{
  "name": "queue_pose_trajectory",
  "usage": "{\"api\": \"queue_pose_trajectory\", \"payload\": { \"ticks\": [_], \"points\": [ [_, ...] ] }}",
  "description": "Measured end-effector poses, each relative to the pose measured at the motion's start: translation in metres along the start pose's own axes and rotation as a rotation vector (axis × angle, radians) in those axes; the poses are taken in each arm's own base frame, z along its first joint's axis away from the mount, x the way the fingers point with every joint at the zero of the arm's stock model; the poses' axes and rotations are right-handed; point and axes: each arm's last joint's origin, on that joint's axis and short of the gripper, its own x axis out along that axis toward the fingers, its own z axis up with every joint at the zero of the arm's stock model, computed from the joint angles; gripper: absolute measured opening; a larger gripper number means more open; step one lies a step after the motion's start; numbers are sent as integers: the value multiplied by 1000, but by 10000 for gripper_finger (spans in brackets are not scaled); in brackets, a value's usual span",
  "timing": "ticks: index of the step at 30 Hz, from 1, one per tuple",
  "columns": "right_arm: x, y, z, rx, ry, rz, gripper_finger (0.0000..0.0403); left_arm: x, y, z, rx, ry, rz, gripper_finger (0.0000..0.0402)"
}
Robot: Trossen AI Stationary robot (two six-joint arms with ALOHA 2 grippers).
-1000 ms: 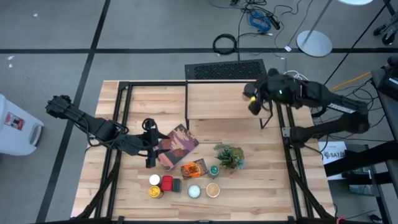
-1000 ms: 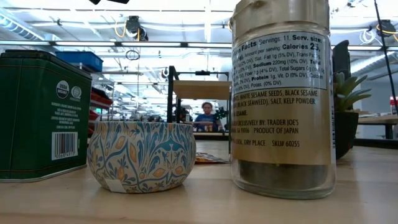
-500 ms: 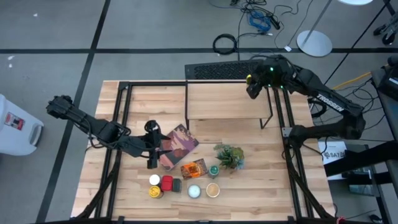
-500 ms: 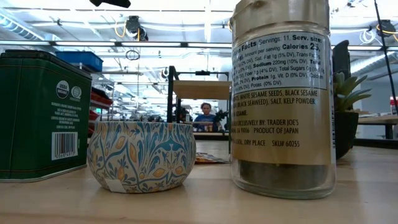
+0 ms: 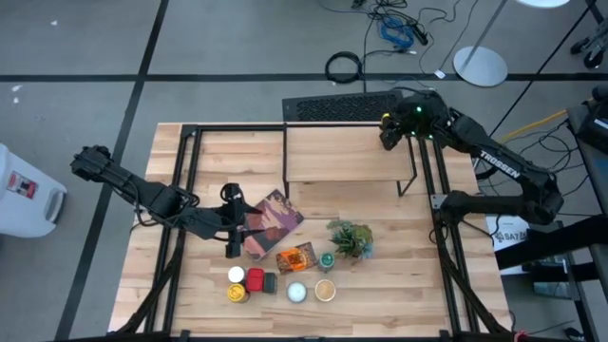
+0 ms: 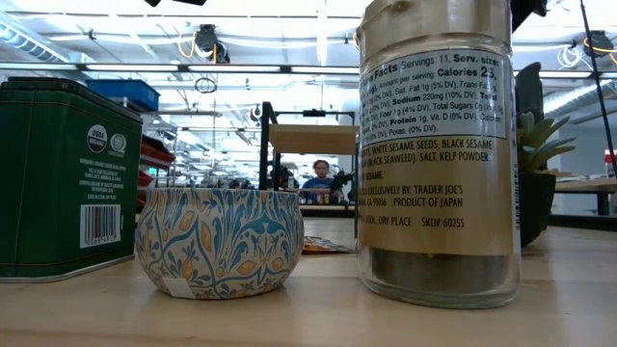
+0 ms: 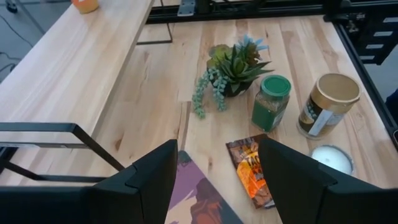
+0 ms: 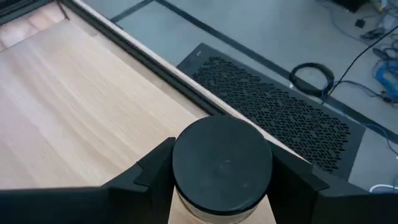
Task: Shelf spices
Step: Put the orange seasoning bottle on the shelf
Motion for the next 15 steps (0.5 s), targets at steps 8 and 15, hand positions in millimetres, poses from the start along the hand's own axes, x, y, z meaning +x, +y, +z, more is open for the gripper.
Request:
{"api": "queue_pose_trajectory", "payload": {
  "ticks": [8,15],
  "points": [
    [-12,-4,-4,6,0,-9,195,0,0,1,14,-7,-2,235],
    [-12,-4,-5,12,17,-13,220,0,0,1,14,-11,-3,235]
  ]
}}
